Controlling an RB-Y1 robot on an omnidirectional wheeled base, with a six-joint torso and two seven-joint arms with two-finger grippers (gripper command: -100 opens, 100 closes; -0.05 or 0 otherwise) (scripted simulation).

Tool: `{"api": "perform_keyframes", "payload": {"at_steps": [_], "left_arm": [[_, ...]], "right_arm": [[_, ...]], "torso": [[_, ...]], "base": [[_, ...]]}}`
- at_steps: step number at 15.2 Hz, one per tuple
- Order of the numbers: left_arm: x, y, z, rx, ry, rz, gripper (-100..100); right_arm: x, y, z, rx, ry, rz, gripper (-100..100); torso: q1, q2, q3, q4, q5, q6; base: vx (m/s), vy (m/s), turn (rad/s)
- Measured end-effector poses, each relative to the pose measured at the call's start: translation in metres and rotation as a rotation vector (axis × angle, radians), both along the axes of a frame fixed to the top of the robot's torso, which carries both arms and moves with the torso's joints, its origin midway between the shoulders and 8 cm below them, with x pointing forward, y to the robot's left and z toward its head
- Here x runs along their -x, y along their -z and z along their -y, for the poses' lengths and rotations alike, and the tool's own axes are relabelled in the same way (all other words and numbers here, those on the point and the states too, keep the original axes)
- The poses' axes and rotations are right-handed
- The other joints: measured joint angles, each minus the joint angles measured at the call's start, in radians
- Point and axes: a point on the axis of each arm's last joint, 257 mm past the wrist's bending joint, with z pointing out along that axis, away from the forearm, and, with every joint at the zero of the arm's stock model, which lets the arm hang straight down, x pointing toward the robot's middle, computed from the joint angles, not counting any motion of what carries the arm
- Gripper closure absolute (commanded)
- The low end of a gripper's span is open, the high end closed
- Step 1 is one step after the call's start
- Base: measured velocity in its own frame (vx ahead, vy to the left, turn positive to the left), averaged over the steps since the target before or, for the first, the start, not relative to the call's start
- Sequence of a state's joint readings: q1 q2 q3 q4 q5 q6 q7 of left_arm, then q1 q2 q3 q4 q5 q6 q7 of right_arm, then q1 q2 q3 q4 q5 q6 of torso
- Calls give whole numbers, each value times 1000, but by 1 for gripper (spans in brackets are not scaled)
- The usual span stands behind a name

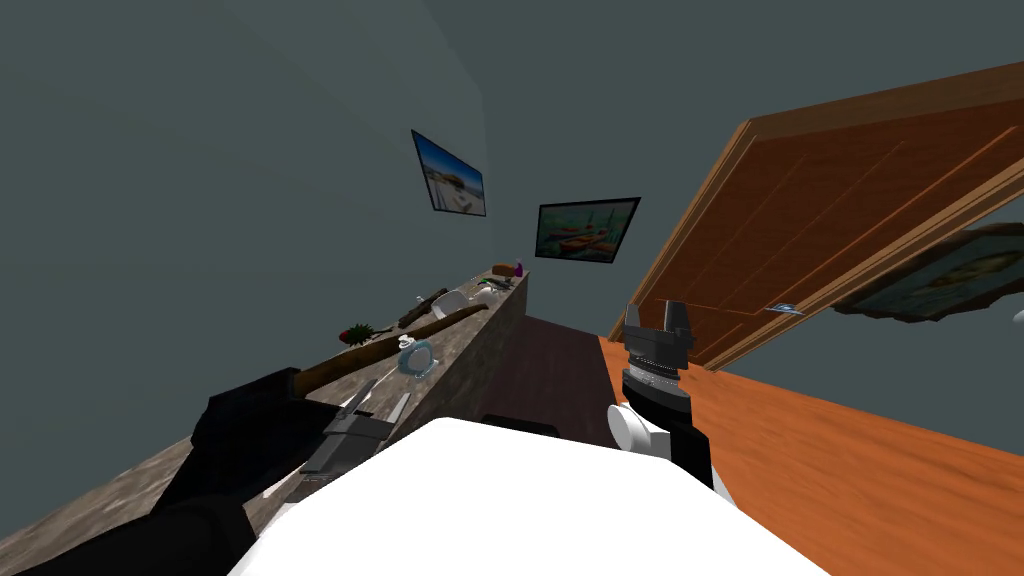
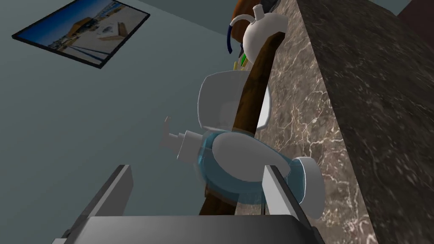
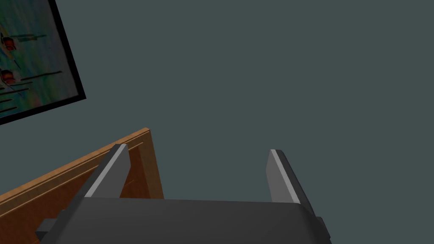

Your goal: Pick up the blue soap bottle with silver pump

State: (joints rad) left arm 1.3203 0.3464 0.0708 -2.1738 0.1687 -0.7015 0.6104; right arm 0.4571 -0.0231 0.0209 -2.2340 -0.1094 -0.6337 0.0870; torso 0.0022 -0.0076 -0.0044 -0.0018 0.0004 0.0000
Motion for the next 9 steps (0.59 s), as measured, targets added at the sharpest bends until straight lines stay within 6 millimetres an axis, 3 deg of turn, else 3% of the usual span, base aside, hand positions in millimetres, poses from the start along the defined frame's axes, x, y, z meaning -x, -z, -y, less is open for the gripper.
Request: {"api": "perform_keyframes", "payload": {"at_steps": [9], "left_arm": [[51,22,-12,161,-35,-150,-100]], "right_arm": [[0,0,0,0,0,0,0]], "torso": [[-1,2,1,0,0,0]], "base": [[73,20,-48]]}}
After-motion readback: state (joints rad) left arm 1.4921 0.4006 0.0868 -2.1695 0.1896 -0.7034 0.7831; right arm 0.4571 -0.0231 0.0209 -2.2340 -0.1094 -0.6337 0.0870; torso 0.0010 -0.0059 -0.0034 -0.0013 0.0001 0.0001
